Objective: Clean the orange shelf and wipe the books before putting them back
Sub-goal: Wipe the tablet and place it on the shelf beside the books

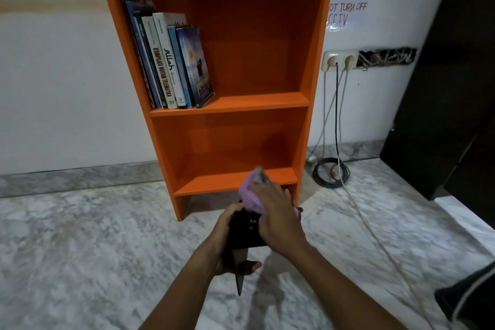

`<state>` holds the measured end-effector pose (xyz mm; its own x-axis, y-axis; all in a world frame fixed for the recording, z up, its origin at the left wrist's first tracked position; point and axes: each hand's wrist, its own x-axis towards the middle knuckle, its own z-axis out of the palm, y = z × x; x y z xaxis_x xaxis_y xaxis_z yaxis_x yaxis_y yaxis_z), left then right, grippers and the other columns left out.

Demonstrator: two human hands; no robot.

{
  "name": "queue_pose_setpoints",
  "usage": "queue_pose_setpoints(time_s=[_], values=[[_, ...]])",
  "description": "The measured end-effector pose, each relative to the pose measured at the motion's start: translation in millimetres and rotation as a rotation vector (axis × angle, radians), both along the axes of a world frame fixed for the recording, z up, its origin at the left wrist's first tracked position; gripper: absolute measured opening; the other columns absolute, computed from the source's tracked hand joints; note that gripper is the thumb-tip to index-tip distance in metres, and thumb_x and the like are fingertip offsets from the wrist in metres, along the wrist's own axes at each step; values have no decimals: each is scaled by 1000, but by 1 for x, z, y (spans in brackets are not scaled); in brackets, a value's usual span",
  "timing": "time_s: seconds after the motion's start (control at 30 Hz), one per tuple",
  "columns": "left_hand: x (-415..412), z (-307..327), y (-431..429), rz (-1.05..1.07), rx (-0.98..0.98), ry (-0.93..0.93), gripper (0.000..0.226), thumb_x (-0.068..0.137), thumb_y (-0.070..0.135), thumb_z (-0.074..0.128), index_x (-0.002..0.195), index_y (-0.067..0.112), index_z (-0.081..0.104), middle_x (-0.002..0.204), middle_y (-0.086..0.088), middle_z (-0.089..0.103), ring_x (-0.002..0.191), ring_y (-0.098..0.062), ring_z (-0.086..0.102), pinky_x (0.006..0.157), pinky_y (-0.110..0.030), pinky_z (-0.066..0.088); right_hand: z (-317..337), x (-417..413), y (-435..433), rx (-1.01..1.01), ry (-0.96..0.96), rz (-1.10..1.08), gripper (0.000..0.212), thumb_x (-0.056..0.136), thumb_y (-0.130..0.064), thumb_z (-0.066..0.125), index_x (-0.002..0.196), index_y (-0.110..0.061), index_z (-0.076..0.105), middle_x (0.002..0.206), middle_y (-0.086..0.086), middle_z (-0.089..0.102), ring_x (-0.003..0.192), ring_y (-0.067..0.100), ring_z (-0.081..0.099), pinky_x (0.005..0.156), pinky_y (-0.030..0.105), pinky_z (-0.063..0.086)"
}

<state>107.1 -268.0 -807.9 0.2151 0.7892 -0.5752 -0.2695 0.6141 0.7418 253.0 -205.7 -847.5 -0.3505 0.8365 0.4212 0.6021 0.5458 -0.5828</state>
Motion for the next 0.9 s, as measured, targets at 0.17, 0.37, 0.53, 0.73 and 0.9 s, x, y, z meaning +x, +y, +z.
queue_pose_setpoints(time_s=[0.17,0.37,0.53,0.73,0.9], values=[[3,-5,2,12,-18,32,71,68,63,68,123,19,72,133,-15,65,122,-33,62,81,-52,52,-47,-1,-9,213,-271,35,77,74,4,57,144,-26,53,159,-5,40,152,19,13,118,47,25],[-12,-15,6,209,-45,-4,70,65,63,68,119,18,73,125,-20,66,113,-45,61,87,-63,53,-71,15,-18,273,-461,251,56,81,-16,63,135,-27,57,139,-7,61,132,15,52,106,31,48],[-30,-12,10,337,-126,-52,81,57,60,69,118,7,68,123,-20,60,103,-43,56,80,-58,53,-103,41,-28,-246,-386,218,27,86,-20,59,108,-27,73,116,1,69,106,22,65,86,24,46],[-33,-18,11,316,-113,-59,88,59,69,68,125,11,68,128,-21,62,109,-42,59,80,-55,55,-62,20,-30,120,-113,-44,49,77,-30,67,126,-33,59,99,-6,62,86,13,58,58,20,41],[-7,-17,8,141,-140,-47,83,81,77,52,121,7,72,116,-23,72,107,-40,66,84,-53,54,-36,-12,-16,292,-202,-46,47,82,-15,62,128,-21,62,126,3,60,118,27,54,88,42,51]])
